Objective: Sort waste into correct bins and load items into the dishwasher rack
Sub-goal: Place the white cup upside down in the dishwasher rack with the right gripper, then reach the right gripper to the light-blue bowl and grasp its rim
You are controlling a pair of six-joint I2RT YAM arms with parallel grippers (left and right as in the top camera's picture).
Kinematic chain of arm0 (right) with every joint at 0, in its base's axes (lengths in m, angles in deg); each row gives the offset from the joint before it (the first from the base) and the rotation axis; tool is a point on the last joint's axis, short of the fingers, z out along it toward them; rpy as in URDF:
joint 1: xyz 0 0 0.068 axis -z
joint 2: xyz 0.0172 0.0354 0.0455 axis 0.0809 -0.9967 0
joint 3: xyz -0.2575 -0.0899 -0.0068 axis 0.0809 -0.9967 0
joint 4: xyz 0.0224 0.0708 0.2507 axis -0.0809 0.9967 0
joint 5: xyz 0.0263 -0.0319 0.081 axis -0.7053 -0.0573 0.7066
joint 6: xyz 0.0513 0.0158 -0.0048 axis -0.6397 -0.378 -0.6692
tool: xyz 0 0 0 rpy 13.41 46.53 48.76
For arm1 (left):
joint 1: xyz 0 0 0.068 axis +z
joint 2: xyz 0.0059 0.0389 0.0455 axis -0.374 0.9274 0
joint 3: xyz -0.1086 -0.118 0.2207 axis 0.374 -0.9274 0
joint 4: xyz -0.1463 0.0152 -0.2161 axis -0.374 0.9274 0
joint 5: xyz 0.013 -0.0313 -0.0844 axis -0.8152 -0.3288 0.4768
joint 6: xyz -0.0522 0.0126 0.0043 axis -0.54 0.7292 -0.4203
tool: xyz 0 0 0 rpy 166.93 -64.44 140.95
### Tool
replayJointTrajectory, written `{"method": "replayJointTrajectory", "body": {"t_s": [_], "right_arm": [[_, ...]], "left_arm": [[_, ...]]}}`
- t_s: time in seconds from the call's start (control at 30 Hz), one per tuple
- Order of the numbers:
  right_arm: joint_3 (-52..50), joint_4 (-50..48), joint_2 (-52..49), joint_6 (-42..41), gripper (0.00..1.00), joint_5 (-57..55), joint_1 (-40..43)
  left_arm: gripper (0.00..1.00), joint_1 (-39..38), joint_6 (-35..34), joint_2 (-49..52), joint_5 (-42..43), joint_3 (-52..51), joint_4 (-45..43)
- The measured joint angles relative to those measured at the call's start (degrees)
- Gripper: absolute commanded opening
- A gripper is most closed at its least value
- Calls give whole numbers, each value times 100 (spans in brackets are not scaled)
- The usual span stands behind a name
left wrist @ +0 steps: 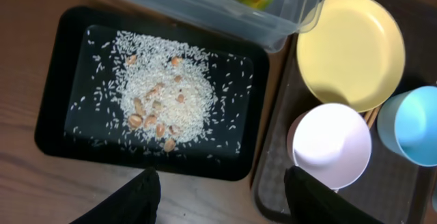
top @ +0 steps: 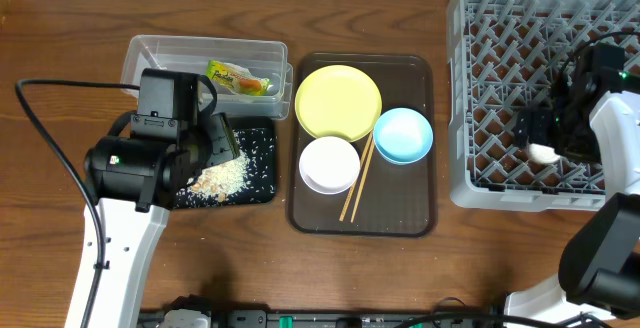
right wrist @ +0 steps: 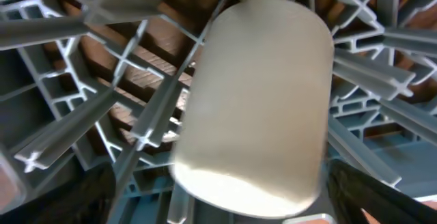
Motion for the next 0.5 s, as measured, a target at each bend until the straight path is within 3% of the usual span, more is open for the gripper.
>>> {"method": "replayJointTrajectory", "body": {"t_s": [0.23,0.5], "right_arm": [[831,-260,748,98,86,645,-326],[1233,-697,1381,629,77,1545,-2031]], "left_arm": [[62,0,-474,0,-802,0,466],[62,0,-984,0,-1281,0,629]]}}
